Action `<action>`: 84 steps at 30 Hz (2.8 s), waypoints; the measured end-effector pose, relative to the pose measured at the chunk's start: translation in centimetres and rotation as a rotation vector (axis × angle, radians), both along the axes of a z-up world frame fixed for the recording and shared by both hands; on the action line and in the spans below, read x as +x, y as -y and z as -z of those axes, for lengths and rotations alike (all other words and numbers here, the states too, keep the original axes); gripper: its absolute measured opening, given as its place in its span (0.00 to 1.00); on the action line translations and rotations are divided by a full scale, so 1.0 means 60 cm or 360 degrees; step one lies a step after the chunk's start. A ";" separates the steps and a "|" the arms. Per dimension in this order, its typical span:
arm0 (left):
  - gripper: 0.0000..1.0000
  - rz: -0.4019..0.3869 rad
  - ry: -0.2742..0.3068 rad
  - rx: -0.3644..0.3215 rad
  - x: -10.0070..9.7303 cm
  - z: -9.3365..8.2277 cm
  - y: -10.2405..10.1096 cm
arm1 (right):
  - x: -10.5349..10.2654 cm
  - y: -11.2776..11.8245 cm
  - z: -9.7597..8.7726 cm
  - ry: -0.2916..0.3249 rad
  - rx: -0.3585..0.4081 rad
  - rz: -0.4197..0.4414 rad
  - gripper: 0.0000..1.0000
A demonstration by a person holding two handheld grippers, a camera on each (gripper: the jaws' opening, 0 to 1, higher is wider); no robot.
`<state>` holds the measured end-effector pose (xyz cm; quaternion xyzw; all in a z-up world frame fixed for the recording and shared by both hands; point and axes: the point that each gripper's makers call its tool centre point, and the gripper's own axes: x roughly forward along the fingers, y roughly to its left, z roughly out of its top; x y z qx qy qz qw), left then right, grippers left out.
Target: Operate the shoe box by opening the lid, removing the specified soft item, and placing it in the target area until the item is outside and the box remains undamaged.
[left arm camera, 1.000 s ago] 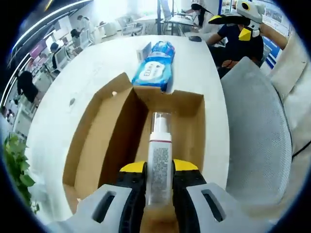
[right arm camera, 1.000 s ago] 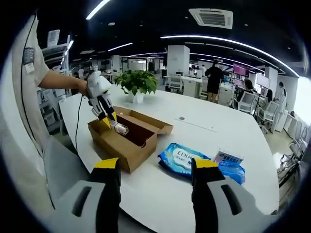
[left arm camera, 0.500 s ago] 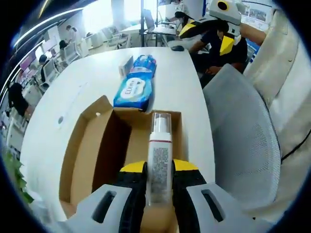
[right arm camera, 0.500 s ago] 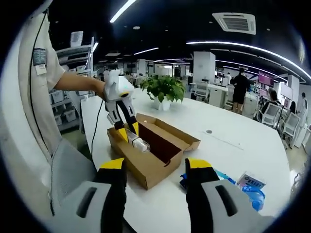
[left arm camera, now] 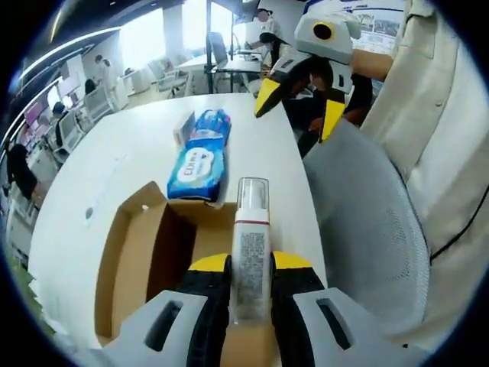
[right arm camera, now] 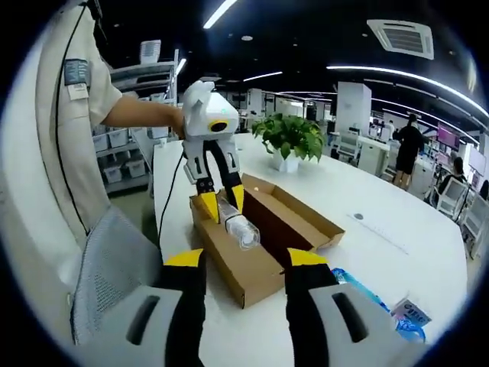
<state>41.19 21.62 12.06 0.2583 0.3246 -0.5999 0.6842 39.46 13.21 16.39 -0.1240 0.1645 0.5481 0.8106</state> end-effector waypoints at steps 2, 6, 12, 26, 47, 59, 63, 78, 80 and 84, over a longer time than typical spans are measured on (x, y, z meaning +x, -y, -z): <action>0.17 0.0018 0.0007 -0.0026 -0.003 -0.008 0.007 | 0.002 -0.005 0.002 0.0006 -0.0001 -0.0024 0.32; 0.17 0.0065 0.0024 -0.0049 -0.009 -0.018 0.018 | 0.009 -0.015 0.001 0.0015 -0.0001 -0.0064 0.30; 0.17 0.0139 0.0044 -0.0119 -0.024 -0.039 0.040 | 0.001 -0.025 -0.001 0.0046 -0.0026 -0.0164 0.28; 0.17 0.0237 0.0048 -0.0153 -0.044 -0.052 0.056 | -0.017 -0.046 -0.009 0.0105 -0.0053 -0.0299 0.19; 0.18 0.0300 0.0099 -0.0152 -0.046 -0.042 0.050 | -0.024 -0.058 -0.014 0.0160 -0.0175 -0.0388 0.15; 0.24 0.0311 0.0212 -0.0063 -0.037 -0.035 0.045 | -0.019 -0.060 -0.021 0.0266 -0.0318 -0.0449 0.14; 0.33 0.0273 0.0220 -0.0058 -0.031 -0.035 0.037 | -0.015 -0.062 -0.019 0.0282 -0.0352 -0.0456 0.14; 0.57 -0.0191 0.0213 -0.0114 0.009 -0.034 -0.015 | 0.043 -0.027 -0.033 0.0272 -0.0470 -0.0423 0.15; 0.60 -0.0243 0.0208 -0.0136 0.010 -0.034 -0.019 | 0.054 -0.018 -0.036 0.0280 -0.0496 -0.0419 0.15; 0.65 -0.0378 0.0199 -0.0209 0.016 -0.040 -0.027 | 0.075 0.000 -0.046 0.0303 -0.0539 -0.0409 0.15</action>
